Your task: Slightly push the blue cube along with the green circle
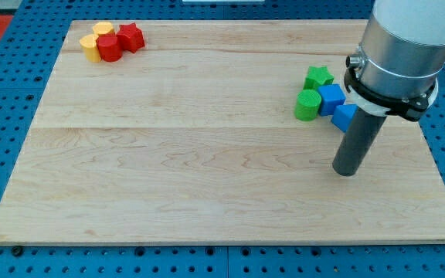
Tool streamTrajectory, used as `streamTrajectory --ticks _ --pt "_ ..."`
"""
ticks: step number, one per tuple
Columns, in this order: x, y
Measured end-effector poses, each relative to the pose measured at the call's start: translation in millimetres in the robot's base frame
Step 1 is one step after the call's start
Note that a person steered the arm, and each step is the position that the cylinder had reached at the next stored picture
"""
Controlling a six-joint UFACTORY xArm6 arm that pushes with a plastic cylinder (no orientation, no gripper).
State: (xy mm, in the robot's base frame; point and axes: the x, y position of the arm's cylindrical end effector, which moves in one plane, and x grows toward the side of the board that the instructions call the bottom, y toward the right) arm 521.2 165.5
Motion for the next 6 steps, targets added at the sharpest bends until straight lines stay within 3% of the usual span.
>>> streamTrajectory --ticks 2,3,4,5,6 --pt "-15 96" --pt "-59 110" --pt "-93 94" --pt "-94 51" --pt "-103 50"
